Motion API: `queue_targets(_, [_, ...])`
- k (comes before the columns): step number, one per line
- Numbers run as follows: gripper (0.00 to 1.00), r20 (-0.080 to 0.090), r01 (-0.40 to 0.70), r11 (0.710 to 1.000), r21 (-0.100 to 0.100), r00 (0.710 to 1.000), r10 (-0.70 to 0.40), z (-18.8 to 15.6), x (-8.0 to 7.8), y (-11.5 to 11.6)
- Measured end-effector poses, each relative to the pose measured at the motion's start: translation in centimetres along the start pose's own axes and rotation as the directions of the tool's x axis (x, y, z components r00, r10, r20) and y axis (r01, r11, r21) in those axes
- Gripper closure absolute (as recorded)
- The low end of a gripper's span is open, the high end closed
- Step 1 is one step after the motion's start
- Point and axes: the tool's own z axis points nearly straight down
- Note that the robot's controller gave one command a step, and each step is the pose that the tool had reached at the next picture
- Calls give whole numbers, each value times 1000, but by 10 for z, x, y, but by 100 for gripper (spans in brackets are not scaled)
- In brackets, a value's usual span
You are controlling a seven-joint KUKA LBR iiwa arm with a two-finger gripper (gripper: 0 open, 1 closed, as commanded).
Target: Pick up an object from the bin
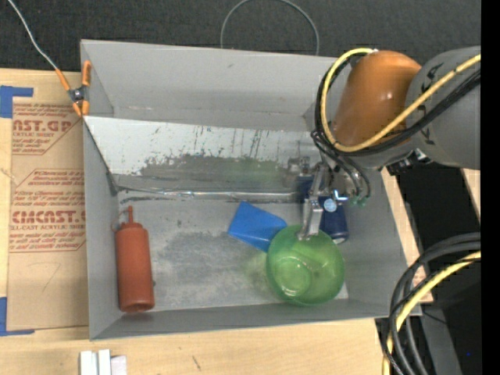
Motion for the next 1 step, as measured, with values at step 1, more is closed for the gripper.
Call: queue_targets(1, [0, 8, 1, 1000, 1, 1000, -1, -5, -2, 0])
